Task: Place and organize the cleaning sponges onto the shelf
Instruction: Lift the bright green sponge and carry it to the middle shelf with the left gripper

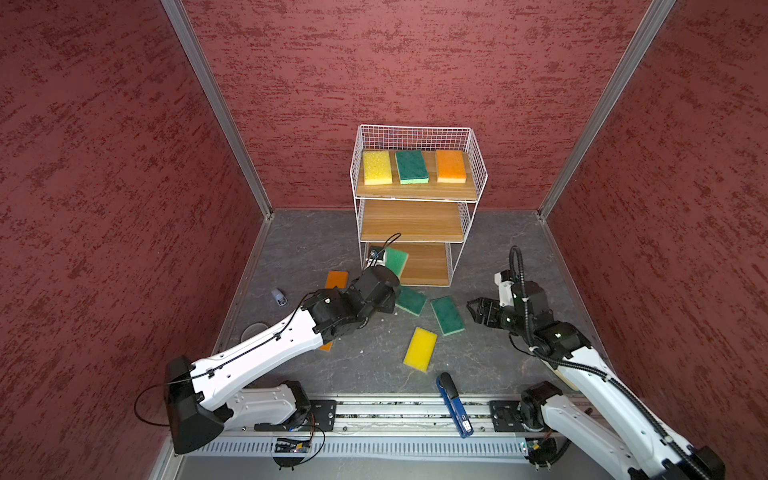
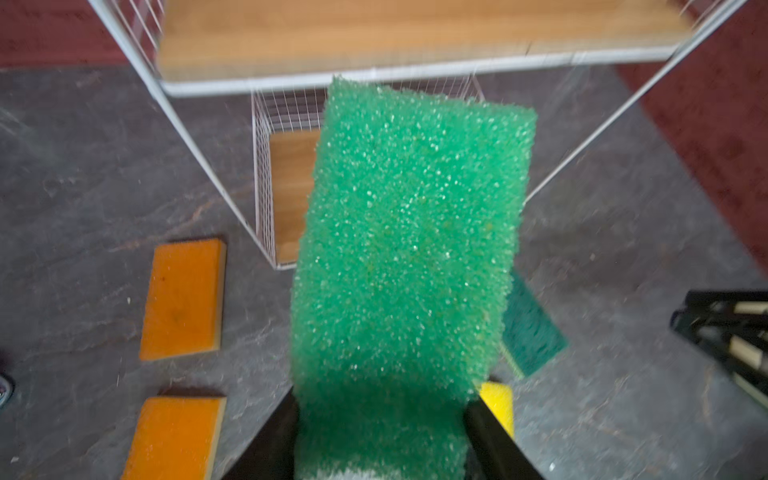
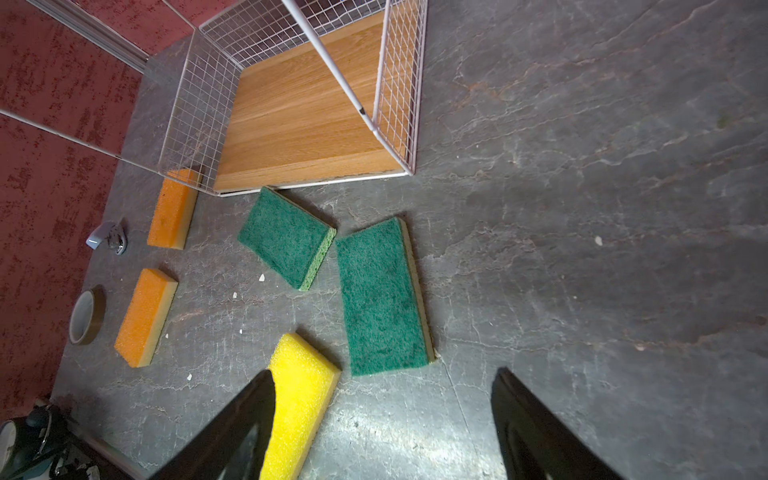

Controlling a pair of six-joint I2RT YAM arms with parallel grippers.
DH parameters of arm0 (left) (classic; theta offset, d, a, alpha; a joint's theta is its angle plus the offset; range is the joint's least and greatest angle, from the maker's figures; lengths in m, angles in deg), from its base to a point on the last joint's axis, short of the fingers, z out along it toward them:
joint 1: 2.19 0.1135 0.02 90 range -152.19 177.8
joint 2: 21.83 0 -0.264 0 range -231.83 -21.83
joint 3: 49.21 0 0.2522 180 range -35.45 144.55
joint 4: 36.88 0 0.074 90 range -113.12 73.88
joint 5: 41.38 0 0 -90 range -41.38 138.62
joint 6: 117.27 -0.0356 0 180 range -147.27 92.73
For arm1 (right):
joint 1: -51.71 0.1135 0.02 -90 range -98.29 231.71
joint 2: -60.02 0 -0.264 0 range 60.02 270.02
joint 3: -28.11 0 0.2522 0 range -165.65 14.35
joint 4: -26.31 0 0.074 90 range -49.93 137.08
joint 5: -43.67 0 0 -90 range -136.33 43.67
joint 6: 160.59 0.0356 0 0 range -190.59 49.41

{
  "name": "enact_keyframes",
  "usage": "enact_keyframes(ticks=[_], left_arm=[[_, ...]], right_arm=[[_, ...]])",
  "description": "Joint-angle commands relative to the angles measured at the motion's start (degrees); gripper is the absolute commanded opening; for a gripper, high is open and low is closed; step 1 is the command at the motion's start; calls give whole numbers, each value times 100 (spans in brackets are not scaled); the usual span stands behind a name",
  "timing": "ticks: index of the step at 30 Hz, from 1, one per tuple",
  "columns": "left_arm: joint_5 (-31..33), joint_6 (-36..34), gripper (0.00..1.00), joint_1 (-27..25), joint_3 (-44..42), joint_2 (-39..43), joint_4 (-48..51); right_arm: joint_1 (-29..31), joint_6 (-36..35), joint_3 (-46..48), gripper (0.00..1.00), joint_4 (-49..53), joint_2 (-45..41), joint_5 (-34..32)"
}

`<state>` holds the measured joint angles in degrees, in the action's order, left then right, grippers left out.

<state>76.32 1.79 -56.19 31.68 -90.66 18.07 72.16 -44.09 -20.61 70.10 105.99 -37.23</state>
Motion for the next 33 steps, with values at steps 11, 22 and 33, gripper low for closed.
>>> enact_keyframes(ticks=[11, 22, 33], left_arm=[[1147, -70, 54, 425, 1050, -912, -677], [1216, -248, 55, 895, 1235, -1357, -1486], [1337, -226, 55, 1054, 1223, -1741, -1987]], right_arm=[[-21, -102, -253, 82, -269, -76, 197], [-14, -49, -260, 82, -342, 94, 335], [-14, 48, -222, 82, -497, 267, 459]])
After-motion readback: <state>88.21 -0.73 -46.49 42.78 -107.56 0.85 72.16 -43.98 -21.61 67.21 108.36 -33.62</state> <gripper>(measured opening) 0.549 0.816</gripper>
